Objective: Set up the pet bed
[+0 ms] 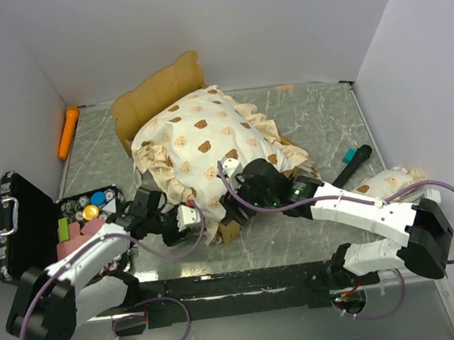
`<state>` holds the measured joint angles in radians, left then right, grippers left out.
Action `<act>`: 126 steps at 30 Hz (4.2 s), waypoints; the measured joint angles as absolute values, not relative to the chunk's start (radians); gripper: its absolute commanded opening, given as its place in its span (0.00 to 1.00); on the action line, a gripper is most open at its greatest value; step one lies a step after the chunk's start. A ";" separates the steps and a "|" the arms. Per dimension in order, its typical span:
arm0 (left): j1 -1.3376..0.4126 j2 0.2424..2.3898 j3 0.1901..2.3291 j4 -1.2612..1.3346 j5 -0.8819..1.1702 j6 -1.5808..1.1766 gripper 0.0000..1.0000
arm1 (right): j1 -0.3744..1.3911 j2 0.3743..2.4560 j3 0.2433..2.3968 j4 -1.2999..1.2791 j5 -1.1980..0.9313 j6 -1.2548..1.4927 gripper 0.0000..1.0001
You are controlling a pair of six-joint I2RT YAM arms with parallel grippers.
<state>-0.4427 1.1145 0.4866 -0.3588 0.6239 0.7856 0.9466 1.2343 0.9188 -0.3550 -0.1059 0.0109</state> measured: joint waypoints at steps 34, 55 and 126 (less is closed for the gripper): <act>-0.538 0.937 0.435 -0.322 0.375 0.818 0.21 | 1.074 1.119 0.784 -0.279 -0.372 -0.236 0.70; -0.532 1.326 0.593 -0.310 0.418 1.132 0.65 | 1.048 1.157 0.822 -0.389 -0.511 -0.385 0.72; -0.228 1.145 0.673 -0.431 0.684 0.609 0.01 | 1.307 1.971 1.354 -0.608 0.169 -0.740 0.66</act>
